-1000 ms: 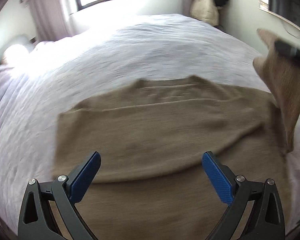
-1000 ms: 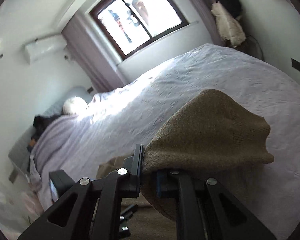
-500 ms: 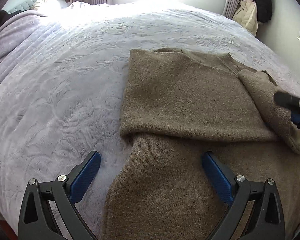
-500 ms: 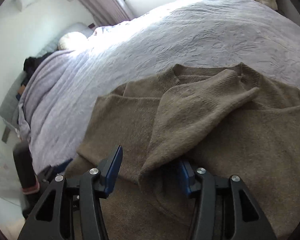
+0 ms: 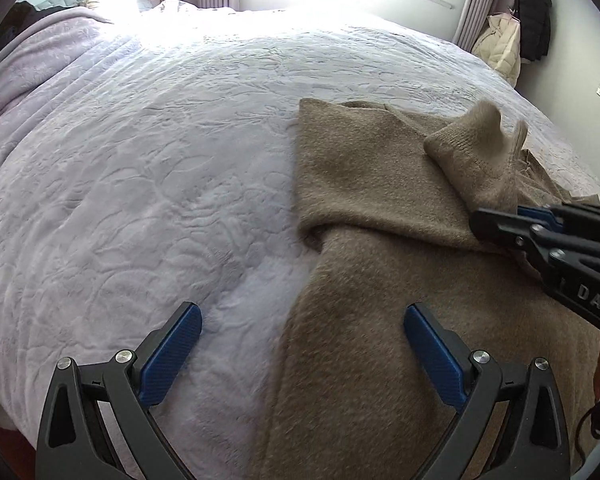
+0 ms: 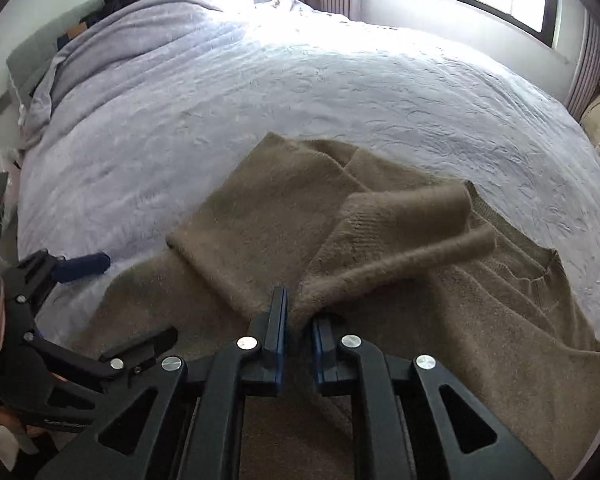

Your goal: Fold small clothes

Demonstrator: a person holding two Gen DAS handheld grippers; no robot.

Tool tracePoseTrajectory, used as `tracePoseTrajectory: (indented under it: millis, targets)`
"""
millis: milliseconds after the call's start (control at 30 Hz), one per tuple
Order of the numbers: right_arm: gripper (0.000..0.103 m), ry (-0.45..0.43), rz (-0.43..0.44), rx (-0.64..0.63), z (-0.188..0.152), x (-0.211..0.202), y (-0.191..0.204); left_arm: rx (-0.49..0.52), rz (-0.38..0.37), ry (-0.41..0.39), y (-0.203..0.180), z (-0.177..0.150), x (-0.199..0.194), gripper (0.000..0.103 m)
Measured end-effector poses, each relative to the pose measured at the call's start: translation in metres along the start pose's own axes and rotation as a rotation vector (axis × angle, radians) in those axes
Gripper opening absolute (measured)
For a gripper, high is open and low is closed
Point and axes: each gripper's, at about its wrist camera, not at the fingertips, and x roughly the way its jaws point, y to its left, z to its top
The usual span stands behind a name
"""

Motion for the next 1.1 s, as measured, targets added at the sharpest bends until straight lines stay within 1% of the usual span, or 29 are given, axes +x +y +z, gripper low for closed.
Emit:
tracePoseTrajectory:
  millis: [33,67,100,133,167,200,300,367,433,500,533,567,633,667,700,733,767,800,833,867,900,933,967,1000,1067,1100]
  targets:
    - [0.02,-0.015,0.027,0.024,-0.006,-0.007,-0.005,-0.001,0.005,-0.003,0.002,0.0,-0.002,0.102]
    - [0.032,-0.028,0.05,0.045,-0.011,-0.015,-0.009,-0.002,0.014,-0.008,0.004,0.0,-0.004,0.102]
    - [0.051,-0.043,0.069,0.075,-0.016,-0.024,-0.015,-0.002,0.021,-0.012,0.005,0.0,-0.005,0.102]
    - [0.058,-0.06,0.076,0.1,-0.02,-0.032,-0.018,-0.002,0.027,-0.013,0.004,0.003,-0.004,0.102]
    - [0.06,-0.08,0.086,0.135,-0.025,-0.04,-0.025,-0.004,0.033,-0.014,0.005,0.005,-0.006,0.102]
    - [0.06,-0.099,0.107,0.184,-0.032,-0.049,-0.034,-0.005,0.034,-0.016,0.005,0.006,-0.008,0.102]
    - [0.06,-0.129,0.215,0.38,-0.057,-0.073,-0.07,0.005,0.024,-0.04,-0.006,0.015,-0.014,0.102]
    - [0.061,-0.136,0.302,0.501,-0.073,-0.078,-0.089,0.042,0.016,-0.067,-0.019,0.018,-0.02,0.102]
    - [0.061,-0.162,0.357,0.594,-0.082,-0.081,-0.101,0.081,0.027,-0.079,-0.034,0.019,-0.019,0.102]
    - [0.061,-0.199,0.386,0.652,-0.078,-0.078,-0.109,0.093,0.021,-0.058,-0.045,0.018,-0.012,0.102]
    - [0.061,-0.21,0.4,0.672,-0.074,-0.074,-0.111,0.094,0.012,-0.042,-0.048,0.015,-0.007,0.102]
    - [0.061,-0.212,0.421,0.691,-0.069,-0.066,-0.113,0.095,0.018,-0.024,-0.051,0.011,-0.004,0.102]
    - [0.06,-0.176,0.424,0.748,-0.057,-0.041,-0.117,0.087,0.026,0.009,-0.05,0.001,0.003,0.102]
    - [0.059,-0.152,0.418,0.794,-0.051,-0.024,-0.121,0.073,0.016,0.015,-0.046,-0.003,0.004,0.102]
    - [0.054,-0.144,0.428,0.827,-0.047,-0.011,-0.124,0.059,0.003,0.017,-0.04,-0.006,0.002,0.102]
    - [0.028,-0.135,0.423,0.847,-0.042,-0.001,-0.125,0.052,-0.006,0.014,-0.034,-0.009,-0.001,0.102]
    - [0.008,-0.131,0.405,0.843,-0.034,0.006,-0.124,0.054,-0.005,0.01,-0.03,-0.01,-0.004,0.102]
    - [0.008,-0.141,0.387,0.799,-0.023,0.008,-0.117,0.057,0.001,0.004,-0.025,-0.012,-0.006,0.102]
    - [0.008,-0.15,0.374,0.725,-0.012,0.007,-0.107,0.059,0.01,-0.002,-0.021,-0.013,-0.008,0.102]
    - [0.008,-0.147,0.361,0.602,0.005,0.006,-0.088,0.058,0.015,-0.005,-0.017,-0.014,-0.008,0.102]
    - [0.008,-0.135,0.375,0.501,0.015,0.006,-0.07,0.051,0.011,-0.005,-0.013,-0.015,-0.008,0.102]
    - [0.008,-0.107,0.404,0.407,0.023,0.007,-0.051,0.039,0.003,-0.001,-0.011,-0.016,-0.007,0.102]
    - [0.008,-0.067,0.412,0.328,0.029,0.008,-0.031,0.027,-0.001,0.001,-0.01,-0.017,-0.006,0.102]
    - [0.008,-0.036,0.377,0.265,0.032,0.01,-0.014,0.023,0.002,-0.001,-0.009,-0.018,-0.006,0.102]
    - [0.008,-0.033,0.314,0.231,0.028,0.008,-0.003,0.026,0.01,-0.002,-0.01,-0.018,-0.009,0.102]
    - [0.008,-0.045,0.298,0.254,0.022,0.004,-0.006,0.027,0.009,0.0,-0.01,-0.017,-0.011,0.102]
